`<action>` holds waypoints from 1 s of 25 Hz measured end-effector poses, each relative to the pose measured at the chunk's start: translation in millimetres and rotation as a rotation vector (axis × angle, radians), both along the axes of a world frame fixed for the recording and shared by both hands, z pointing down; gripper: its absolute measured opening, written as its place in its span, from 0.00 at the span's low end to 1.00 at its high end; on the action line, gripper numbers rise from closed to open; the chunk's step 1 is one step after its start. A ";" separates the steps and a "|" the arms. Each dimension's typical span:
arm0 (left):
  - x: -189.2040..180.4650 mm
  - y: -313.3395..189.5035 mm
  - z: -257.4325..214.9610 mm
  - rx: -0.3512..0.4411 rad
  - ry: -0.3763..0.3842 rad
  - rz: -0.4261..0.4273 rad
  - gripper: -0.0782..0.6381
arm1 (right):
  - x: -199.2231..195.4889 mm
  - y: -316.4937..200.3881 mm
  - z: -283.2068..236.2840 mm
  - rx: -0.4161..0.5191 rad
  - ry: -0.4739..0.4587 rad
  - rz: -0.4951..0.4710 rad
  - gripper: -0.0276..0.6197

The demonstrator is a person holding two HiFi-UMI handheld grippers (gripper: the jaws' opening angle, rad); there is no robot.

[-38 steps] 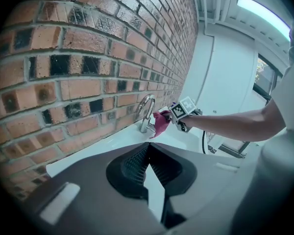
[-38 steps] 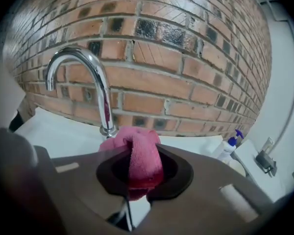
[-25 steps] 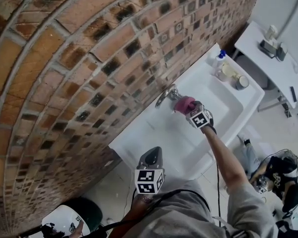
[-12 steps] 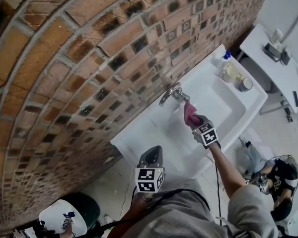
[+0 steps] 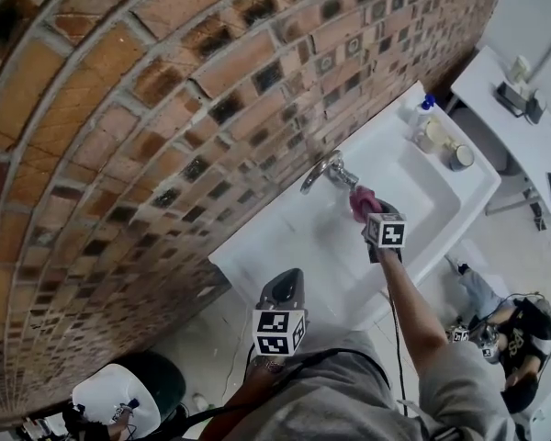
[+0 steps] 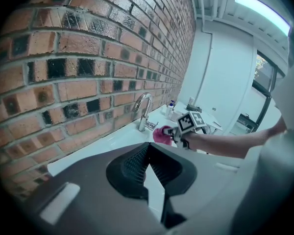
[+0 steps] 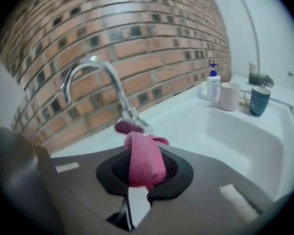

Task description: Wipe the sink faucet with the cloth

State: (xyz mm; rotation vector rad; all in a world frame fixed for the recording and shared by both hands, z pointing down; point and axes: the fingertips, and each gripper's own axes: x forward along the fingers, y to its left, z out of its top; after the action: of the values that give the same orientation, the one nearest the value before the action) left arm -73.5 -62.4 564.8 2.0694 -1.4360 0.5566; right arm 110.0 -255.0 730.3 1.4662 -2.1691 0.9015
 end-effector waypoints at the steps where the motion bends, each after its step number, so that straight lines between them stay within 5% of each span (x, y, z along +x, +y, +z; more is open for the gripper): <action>1: -0.5 1.5 0.6 -0.002 -0.002 -0.001 0.14 | -0.7 -16.9 -7.0 0.008 -0.097 0.045 0.11; 3: 0.1 3.3 1.2 -0.004 -0.003 0.002 0.14 | -14.6 -40.2 -23.8 0.033 -0.215 0.056 0.11; 9: -0.6 -0.9 -0.2 0.001 0.000 -0.006 0.14 | -70.6 -65.6 -76.7 0.161 -0.081 -0.143 0.11; 13: -0.4 0.7 -1.4 0.002 -0.003 -0.010 0.14 | -82.1 -72.5 -97.1 0.211 -0.178 -0.119 0.12; 17: -6.2 -2.4 -0.6 0.006 -0.011 -0.024 0.14 | -85.1 -60.8 -139.8 0.384 -0.245 -0.143 0.11; 25: -0.1 -6.4 4.3 -0.001 0.013 -0.029 0.14 | -122.2 -24.0 -196.4 0.541 -0.077 -0.283 0.11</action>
State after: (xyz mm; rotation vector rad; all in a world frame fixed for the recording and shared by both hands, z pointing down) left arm -73.6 -68.8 569.1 2.0444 -1.4552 0.5313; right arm -12.2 -279.0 533.9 1.2950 -2.7306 0.2853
